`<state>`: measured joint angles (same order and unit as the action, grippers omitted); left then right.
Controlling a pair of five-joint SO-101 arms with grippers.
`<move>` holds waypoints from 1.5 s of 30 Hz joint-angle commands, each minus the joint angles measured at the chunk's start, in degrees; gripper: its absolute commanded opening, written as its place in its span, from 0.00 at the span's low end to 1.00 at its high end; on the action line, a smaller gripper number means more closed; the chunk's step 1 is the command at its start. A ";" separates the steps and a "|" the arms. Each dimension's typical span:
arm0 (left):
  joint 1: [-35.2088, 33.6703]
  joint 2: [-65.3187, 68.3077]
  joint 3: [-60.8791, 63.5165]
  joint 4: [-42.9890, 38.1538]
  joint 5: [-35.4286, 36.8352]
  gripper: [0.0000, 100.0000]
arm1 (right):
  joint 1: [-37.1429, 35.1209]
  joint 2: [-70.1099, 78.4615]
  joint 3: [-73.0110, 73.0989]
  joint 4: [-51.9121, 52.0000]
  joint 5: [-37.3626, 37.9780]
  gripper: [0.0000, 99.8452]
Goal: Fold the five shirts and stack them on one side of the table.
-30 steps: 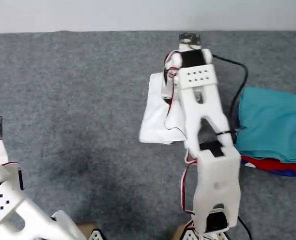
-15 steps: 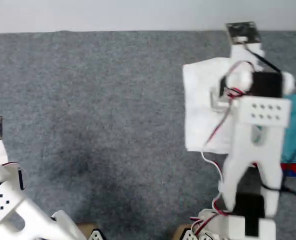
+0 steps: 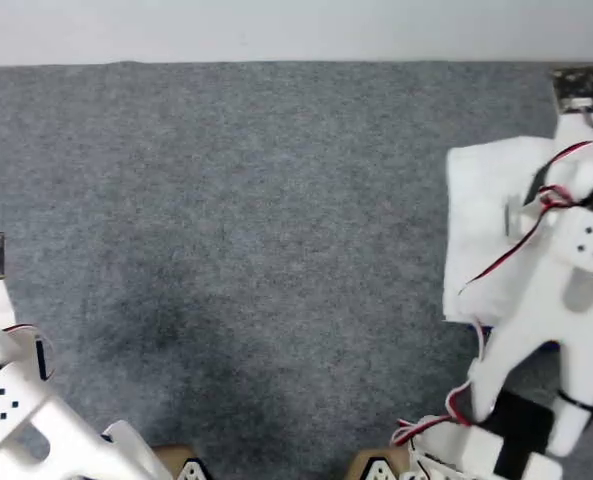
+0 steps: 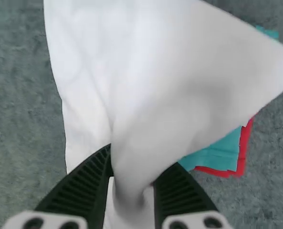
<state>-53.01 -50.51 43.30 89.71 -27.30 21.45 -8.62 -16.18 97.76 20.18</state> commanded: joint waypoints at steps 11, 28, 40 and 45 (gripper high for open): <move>0.35 -0.97 -0.31 0.26 -0.62 0.01 | 7.60 14.73 -0.44 -16.40 4.22 0.01; 0.35 -0.88 -0.22 0.18 -0.70 0.01 | 13.67 18.77 -8.26 -18.15 9.41 0.34; 0.35 -0.88 -0.22 0.62 -0.70 0.01 | 3.38 15.08 -11.08 4.97 8.97 0.03; 0.35 -0.88 -0.22 0.62 -0.70 0.01 | 1.54 21.32 -11.08 4.97 -0.88 0.08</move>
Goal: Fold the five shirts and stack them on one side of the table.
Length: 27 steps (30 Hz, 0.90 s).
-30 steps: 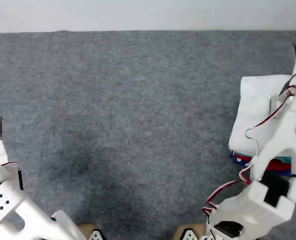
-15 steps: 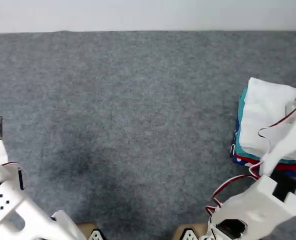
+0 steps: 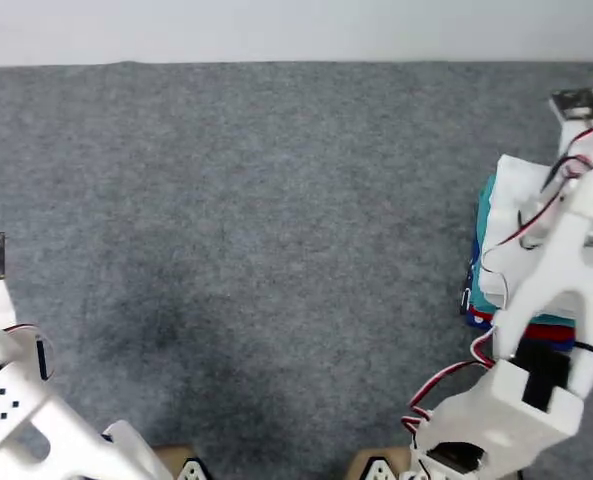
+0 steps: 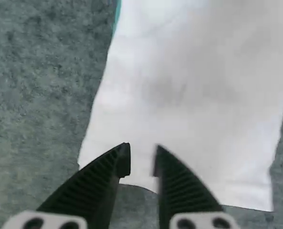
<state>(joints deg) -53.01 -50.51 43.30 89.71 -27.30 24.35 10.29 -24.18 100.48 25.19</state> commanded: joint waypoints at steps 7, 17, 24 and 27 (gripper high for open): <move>0.35 -0.88 -0.22 0.62 -0.70 0.01 | -4.79 15.16 -3.08 2.33 -7.74 0.01; 0.44 -0.88 -0.31 0.53 -1.93 0.01 | 0.04 1.98 -3.43 2.24 -2.99 0.01; 0.35 -0.97 -0.22 1.76 -2.64 0.01 | 11.03 0.84 -3.08 1.45 8.70 0.01; 0.35 -0.97 -0.22 1.76 -2.64 0.01 | 15.08 6.64 -3.08 -1.36 10.37 0.01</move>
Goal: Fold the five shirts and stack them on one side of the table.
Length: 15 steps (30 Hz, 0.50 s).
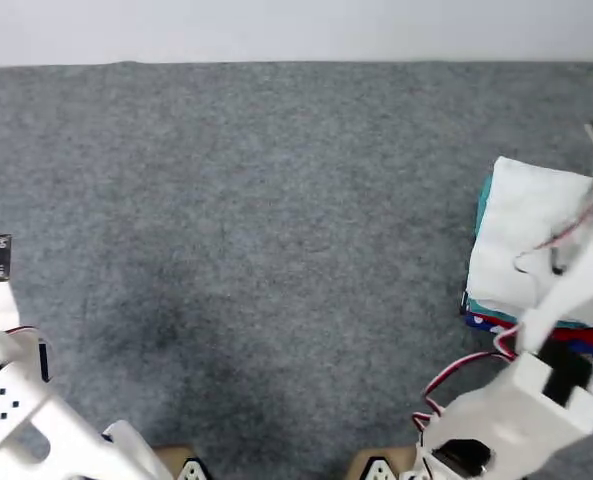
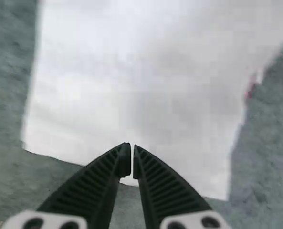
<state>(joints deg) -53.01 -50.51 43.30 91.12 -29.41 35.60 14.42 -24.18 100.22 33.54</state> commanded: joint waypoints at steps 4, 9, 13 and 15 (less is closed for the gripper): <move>0.44 -0.97 -0.31 0.26 -0.53 0.01 | 5.85 11.03 -3.60 -2.42 2.20 0.01; 0.44 -0.97 -1.80 2.73 -0.53 0.01 | 5.85 5.93 -7.56 2.59 1.76 0.01; 0.44 -0.97 -4.70 5.36 -0.35 0.01 | 5.14 -1.71 -7.47 2.59 1.76 0.01; 0.44 -0.97 -7.34 8.00 -0.26 0.01 | 4.79 -5.23 -7.47 2.59 1.76 0.01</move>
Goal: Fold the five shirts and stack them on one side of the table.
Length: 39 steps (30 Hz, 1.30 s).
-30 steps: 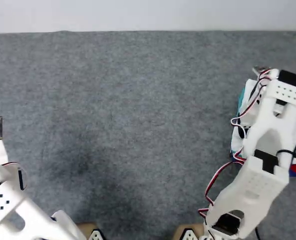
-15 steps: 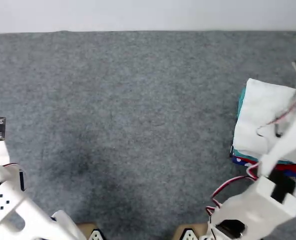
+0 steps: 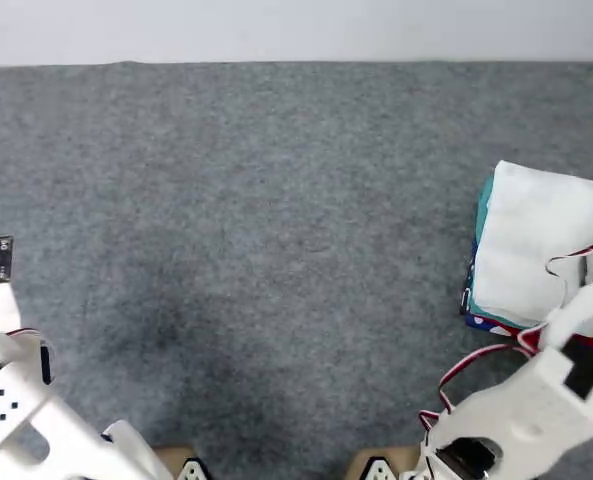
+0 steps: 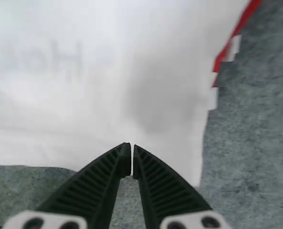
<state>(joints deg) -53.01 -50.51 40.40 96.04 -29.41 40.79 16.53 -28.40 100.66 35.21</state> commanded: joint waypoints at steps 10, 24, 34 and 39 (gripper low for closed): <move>11.52 -16.53 -7.96 4.40 24.00 0.01 | -6.99 -27.38 13.36 2.24 -13.10 0.01; 31.12 -53.10 22.37 -15.74 26.11 0.01 | -25.71 -72.75 63.12 -18.95 -39.12 0.01; 42.73 -53.27 35.91 -18.20 26.11 0.01 | -36.44 -96.22 93.63 -33.36 -39.30 0.01; 53.10 -53.27 42.95 -23.65 26.11 0.01 | -41.80 -105.19 105.05 -36.97 -39.30 0.01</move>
<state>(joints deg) -4.22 -103.52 81.19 76.44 -3.91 1.41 -84.04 72.79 65.93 -3.65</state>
